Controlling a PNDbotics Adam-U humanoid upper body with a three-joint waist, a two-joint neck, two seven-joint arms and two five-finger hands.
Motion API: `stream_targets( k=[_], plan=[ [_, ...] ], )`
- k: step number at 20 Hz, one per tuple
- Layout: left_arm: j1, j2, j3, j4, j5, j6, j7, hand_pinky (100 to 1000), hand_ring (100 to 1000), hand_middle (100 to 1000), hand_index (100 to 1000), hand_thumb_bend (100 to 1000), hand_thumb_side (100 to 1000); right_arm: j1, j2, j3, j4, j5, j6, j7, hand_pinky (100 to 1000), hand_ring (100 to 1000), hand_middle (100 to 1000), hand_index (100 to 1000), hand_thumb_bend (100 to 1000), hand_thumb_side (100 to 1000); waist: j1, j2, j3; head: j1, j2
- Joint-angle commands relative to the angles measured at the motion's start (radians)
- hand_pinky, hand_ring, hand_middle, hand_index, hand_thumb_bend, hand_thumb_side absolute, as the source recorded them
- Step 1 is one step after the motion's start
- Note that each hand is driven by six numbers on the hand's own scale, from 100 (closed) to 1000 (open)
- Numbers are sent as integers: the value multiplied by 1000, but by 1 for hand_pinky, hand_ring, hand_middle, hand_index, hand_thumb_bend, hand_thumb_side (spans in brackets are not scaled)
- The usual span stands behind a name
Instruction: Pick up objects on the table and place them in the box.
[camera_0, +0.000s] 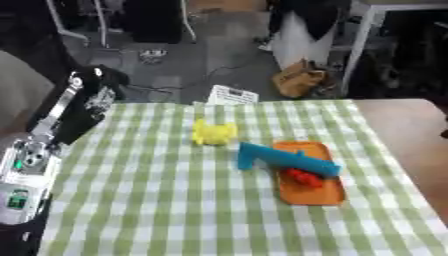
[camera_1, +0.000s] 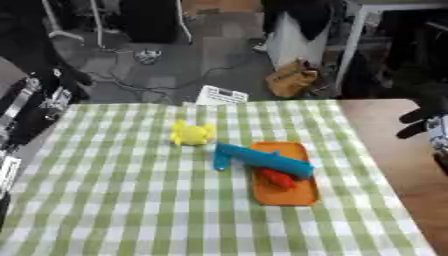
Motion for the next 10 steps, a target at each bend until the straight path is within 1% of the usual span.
stream_targets(
  k=[1,10],
  plan=[
    [-7,7,9,-20,6,1,-2,617,553,623,745,100,767,-10,-26,-10,-24,6,0,-2,523,600,736,752,100,689,-7,-8,2,-1,-6],
    [-1,3,9,-20,7,1,-5,617,553,622,744,100,762,-10,-26,-11,-24,6,-1,-2,523,600,736,752,100,689,-8,-8,4,0,-8]
  ],
)
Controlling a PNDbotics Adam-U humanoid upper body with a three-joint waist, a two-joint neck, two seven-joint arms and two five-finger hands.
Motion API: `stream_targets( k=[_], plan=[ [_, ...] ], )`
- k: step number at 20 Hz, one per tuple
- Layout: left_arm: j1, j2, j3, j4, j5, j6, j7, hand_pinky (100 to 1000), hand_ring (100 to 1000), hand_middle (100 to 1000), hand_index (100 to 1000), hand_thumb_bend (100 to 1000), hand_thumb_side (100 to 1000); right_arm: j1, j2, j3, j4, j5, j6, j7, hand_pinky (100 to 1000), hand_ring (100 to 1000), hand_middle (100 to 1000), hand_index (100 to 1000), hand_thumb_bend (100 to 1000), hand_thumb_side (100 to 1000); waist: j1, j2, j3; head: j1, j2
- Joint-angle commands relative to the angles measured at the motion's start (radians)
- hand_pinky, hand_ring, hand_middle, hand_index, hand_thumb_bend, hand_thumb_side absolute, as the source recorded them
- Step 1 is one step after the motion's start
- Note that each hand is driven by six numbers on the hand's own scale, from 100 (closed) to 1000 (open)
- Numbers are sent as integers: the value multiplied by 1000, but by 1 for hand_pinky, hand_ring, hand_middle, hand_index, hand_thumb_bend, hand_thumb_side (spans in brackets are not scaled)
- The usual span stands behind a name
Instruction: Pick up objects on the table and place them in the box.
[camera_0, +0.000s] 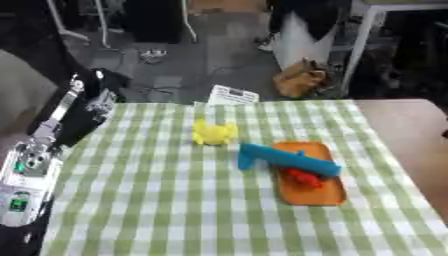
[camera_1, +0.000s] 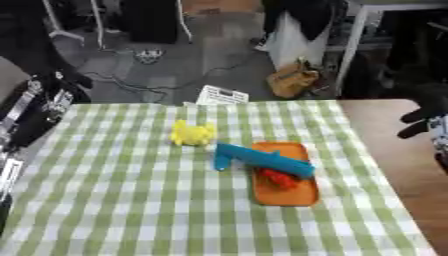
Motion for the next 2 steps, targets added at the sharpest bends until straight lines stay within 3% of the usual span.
stream_targets(
  k=[1,2],
  plan=[
    [-7,11,9,-20,7,0,-3,617,553,622,744,100,761,-11,-26,-9,-24,6,-1,-2,523,600,736,752,100,689,-7,-8,1,-2,-8],
    [-7,11,9,-19,7,0,-4,617,553,622,744,100,759,-10,-25,-9,-24,6,-1,-2,523,600,736,752,100,689,-8,-8,1,-4,-8]
  ],
)
